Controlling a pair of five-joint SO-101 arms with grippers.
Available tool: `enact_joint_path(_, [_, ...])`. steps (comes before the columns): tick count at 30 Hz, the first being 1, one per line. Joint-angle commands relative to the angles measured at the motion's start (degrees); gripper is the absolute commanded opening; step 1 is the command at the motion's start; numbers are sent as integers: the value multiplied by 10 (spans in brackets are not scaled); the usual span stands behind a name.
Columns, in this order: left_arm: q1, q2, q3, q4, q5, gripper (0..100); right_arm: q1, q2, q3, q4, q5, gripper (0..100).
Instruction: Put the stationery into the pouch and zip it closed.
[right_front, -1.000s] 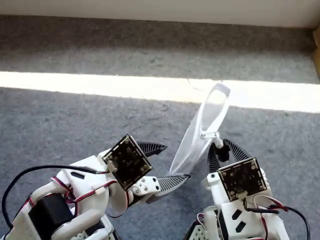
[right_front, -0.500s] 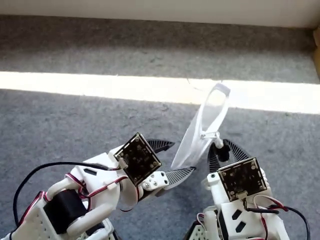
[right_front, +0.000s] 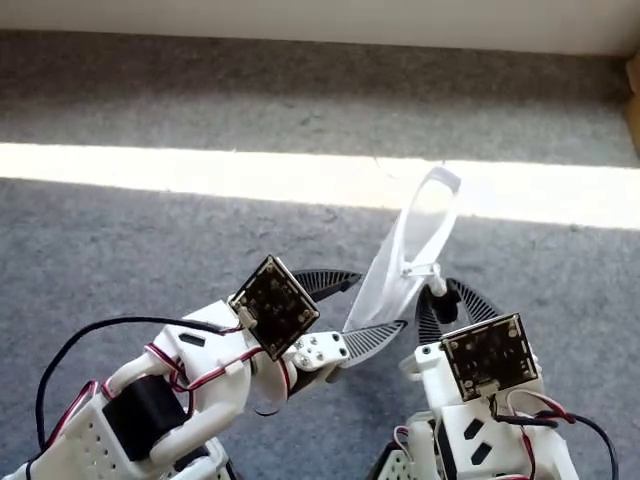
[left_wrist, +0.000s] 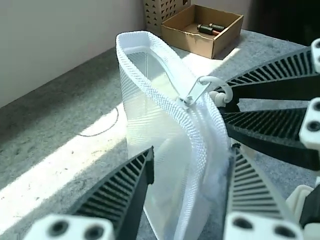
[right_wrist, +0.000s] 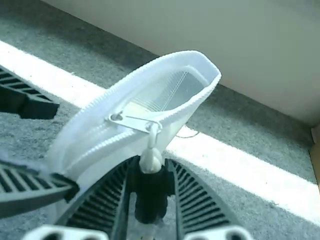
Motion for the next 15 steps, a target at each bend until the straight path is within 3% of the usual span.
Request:
enact_joint_path(1, [10, -2, 10, -40, 9, 225, 7, 0, -5, -18, -5, 5])
enact_joint_path(7, [6, -2, 18, -52, 11, 223, 7, 0, -5, -18, -5, 5])
enact_joint_path(15, [6, -2, 26, -69, 10, 137, 7, 0, -5, -17, -5, 5])
